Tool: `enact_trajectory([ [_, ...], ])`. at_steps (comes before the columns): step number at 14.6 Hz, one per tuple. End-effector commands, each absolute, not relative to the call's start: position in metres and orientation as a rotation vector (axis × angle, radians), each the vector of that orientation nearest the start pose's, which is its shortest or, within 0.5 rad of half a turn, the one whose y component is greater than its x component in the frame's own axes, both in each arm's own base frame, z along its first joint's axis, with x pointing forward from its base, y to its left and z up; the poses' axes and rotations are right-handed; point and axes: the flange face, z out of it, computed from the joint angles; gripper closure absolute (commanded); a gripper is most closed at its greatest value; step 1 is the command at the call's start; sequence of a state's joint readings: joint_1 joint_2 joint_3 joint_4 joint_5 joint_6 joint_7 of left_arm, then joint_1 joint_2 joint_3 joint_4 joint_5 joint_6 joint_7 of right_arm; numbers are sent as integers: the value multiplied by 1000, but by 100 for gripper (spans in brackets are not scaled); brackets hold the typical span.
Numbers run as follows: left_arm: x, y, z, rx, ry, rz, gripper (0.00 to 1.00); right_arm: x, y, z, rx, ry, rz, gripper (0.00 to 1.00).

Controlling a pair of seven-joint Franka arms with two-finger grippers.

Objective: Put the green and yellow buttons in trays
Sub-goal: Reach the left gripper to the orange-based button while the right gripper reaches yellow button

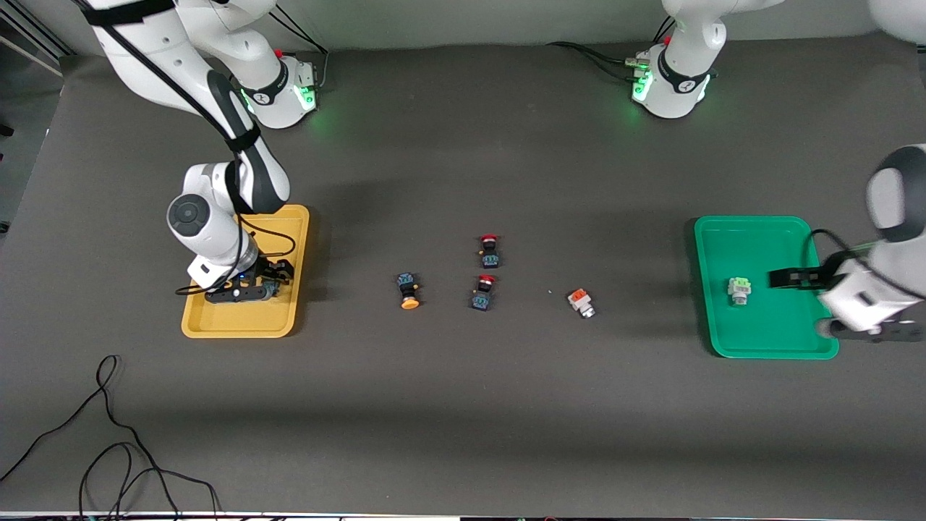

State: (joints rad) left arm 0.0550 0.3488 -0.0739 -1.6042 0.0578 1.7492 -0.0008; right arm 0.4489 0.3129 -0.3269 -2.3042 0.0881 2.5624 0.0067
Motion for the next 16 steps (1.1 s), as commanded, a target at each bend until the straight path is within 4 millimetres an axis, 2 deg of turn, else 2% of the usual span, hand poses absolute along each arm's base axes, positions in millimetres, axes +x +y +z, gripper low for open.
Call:
enact_trajectory([
  [1,631,-82,402,-3108,-17,326,0,539,66,296,-3134,-80,146,0],
  [4,611,-194,381,-3098,-171,258,0,571,79,354,-3124,-96,197,0],
  [6,596,-248,368,-3071,-353,244,0,585,91,377,-3129,-57,213,0],
  [7,592,-261,365,-3062,-499,254,0,589,102,382,-3113,6,218,0],
  [8,588,-272,363,-3056,-585,249,0,586,134,382,-3073,33,223,0],
  [10,588,-280,347,-3045,-622,253,0,584,197,370,-3050,117,229,0],
  [12,588,-280,312,-3042,-656,244,0,588,256,353,-3085,195,226,0],
  [13,585,-280,290,-3048,-667,220,0,583,287,343,-3098,195,220,0],
  [15,580,-278,245,-3058,-678,175,0,576,329,318,-3101,188,209,0],
  [16,576,-283,226,-3067,-672,160,0,571,342,304,-3104,164,197,0],
])
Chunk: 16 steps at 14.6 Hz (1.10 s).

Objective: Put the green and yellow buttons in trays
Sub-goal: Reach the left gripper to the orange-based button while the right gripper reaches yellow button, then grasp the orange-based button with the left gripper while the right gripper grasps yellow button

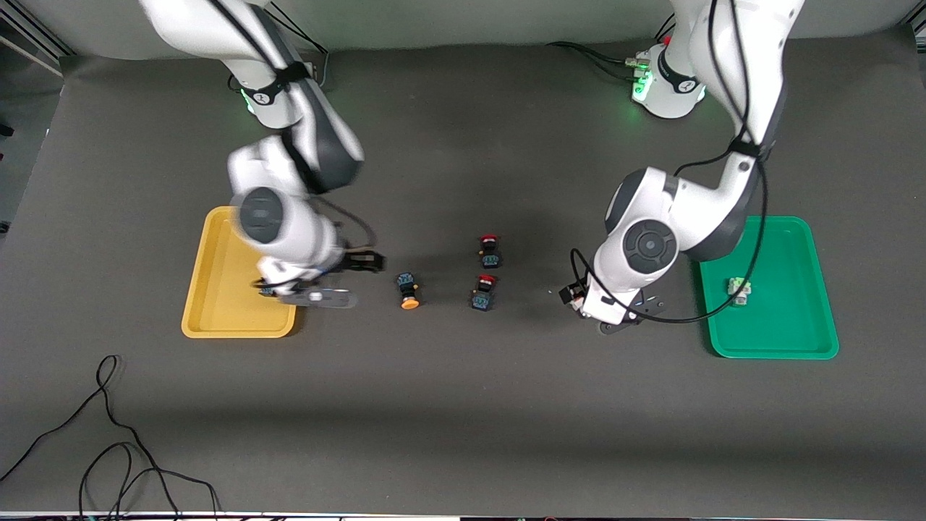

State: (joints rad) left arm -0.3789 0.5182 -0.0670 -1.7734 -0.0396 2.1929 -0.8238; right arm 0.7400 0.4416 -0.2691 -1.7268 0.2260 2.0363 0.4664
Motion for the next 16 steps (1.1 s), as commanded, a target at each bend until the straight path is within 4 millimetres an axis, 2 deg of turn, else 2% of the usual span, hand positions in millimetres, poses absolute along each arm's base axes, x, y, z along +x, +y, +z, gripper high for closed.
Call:
enact_trajectory([
  [1,575,-285,213,-3072,-670,153,0,567,350,291,-3111,144,179,0],
  [3,574,-288,197,-3065,-704,146,1,563,364,254,-3129,116,132,0],
  [4,574,-289,192,-3065,-711,142,6,560,374,236,-3135,93,98,0],
  [5,573,-288,188,-3061,-710,146,20,560,376,219,-3142,88,73,0],
  [6,575,-286,188,-3059,-714,145,47,561,375,208,-3145,89,52,0],
  [7,575,-285,188,-3058,-718,144,68,560,372,197,-3150,92,42,0],
  [8,577,-283,191,-3058,-723,140,82,558,368,186,-3150,92,9,0],
  [10,580,-283,197,-3057,-726,139,90,552,359,165,-3146,91,-60,1],
  [11,584,-281,206,-3065,-727,126,93,550,356,161,-3146,91,-70,2],
  [12,590,-281,218,-3071,-734,108,96,550,356,161,-3147,87,-65,15],
  [13,595,-278,237,-3064,-733,119,97,550,357,165,-3142,91,-66,35],
  [15,612,-263,296,-3039,-712,192,97,546,364,172,-3142,65,-56,91],
  [16,620,-251,328,-3034,-663,256,97,544,366,172,-3147,64,-42,100],
])
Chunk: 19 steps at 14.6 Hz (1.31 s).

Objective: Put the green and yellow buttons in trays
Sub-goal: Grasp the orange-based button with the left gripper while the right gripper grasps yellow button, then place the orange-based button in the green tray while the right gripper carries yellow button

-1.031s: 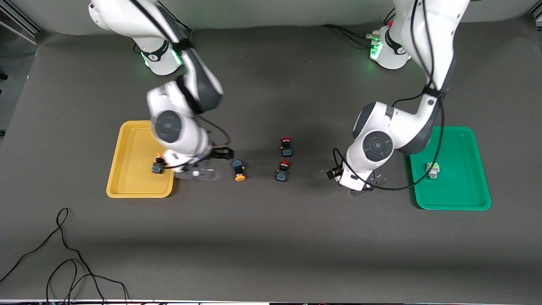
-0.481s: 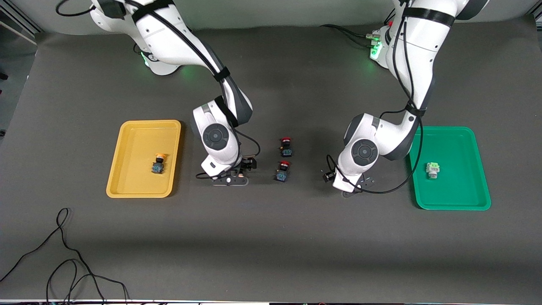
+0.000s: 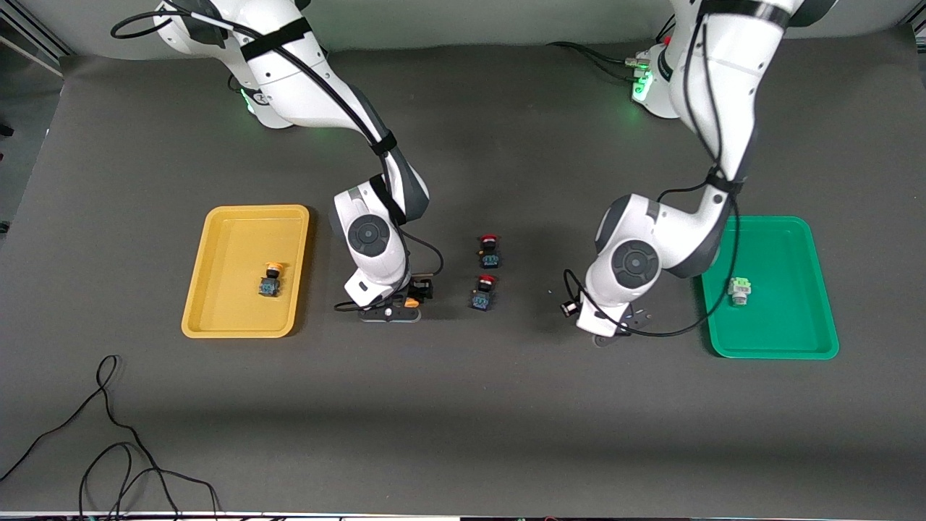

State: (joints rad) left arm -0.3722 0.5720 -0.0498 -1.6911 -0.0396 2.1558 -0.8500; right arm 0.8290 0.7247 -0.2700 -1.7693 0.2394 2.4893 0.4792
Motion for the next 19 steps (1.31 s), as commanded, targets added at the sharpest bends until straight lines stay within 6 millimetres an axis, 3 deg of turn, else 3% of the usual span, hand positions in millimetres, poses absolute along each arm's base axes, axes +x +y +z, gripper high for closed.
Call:
enact_trajectory([
  [1,622,-240,352,-3039,-597,308,97,545,366,176,-3142,88,-43,100],
  [3,622,-203,388,-3073,-415,356,97,547,365,195,-3132,124,-30,100],
  [5,623,-129,413,-3098,-293,421,100,550,359,227,-3119,166,12,100],
  [7,620,-56,414,-3111,-142,490,100,558,341,274,-3117,187,48,100],
  [9,618,23,409,-3082,-19,493,100,565,312,327,-3122,203,87,100],
  [11,613,89,405,-3079,75,488,100,570,277,370,-3117,219,125,100],
  [12,612,116,399,-3078,118,472,100,572,254,388,-3122,194,135,100],
  [14,602,145,361,-3074,159,412,100,580,204,417,-3136,138,125,100],
  [17,575,148,276,-3068,192,289,100,588,132,420,-3137,83,125,100],
  [19,562,165,243,-3064,175,270,100,595,91,414,-3151,24,99,100],
])
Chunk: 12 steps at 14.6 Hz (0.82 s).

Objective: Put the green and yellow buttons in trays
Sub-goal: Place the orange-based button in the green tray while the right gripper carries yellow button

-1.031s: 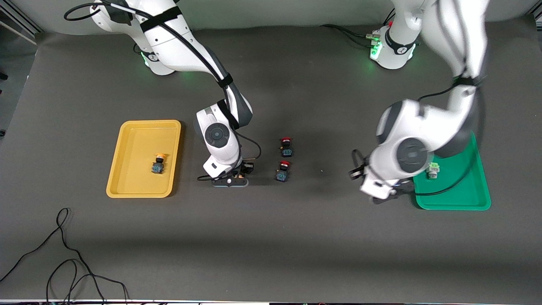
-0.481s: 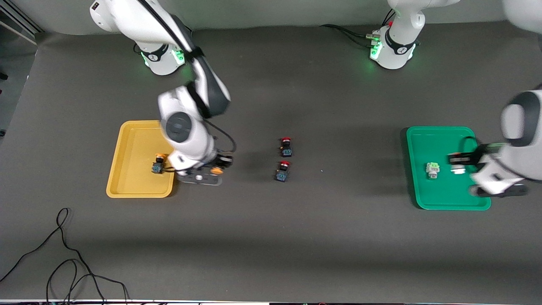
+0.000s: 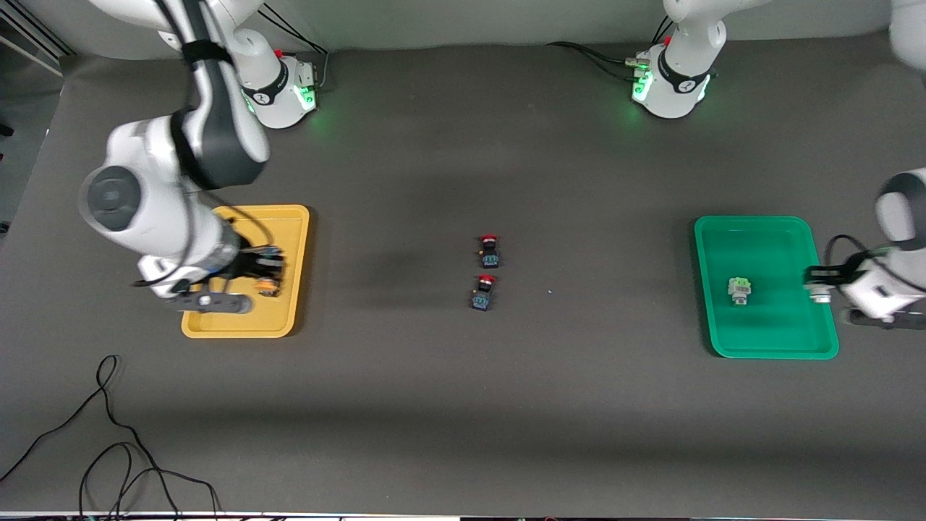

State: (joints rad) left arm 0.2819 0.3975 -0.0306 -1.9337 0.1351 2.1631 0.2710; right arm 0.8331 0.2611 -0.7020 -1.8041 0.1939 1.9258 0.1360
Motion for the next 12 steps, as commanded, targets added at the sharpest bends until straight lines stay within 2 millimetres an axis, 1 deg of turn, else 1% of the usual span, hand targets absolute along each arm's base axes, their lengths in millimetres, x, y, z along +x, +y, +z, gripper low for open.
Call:
enact_trajectory([
  [1,560,168,234,-3065,173,282,97,594,70,403,-3156,7,85,100],
  [2,561,170,229,-3063,176,291,86,590,53,388,-3158,-18,67,100],
  [3,561,168,224,-3065,181,300,58,582,35,367,-3162,-56,44,100],
  [4,563,163,223,-3063,195,302,26,573,18,345,-3170,-88,-3,100],
  [5,564,161,224,-3063,201,306,15,562,6,323,-3181,-112,-48,100],
  [6,568,163,230,-3061,200,305,8,551,-2,303,-3190,-118,-89,100],
  [7,573,165,242,-3057,207,304,1,544,-14,286,-3203,-92,-130,100],
  [9,586,176,284,-3051,188,346,0,537,-24,261,-3213,-106,-139,100],
  [11,601,177,326,-3052,167,388,0,532,-29,242,-3184,-111,-152,100],
  [12,606,177,343,-3052,155,408,0,531,-31,232,-3173,-115,-163,100],
])
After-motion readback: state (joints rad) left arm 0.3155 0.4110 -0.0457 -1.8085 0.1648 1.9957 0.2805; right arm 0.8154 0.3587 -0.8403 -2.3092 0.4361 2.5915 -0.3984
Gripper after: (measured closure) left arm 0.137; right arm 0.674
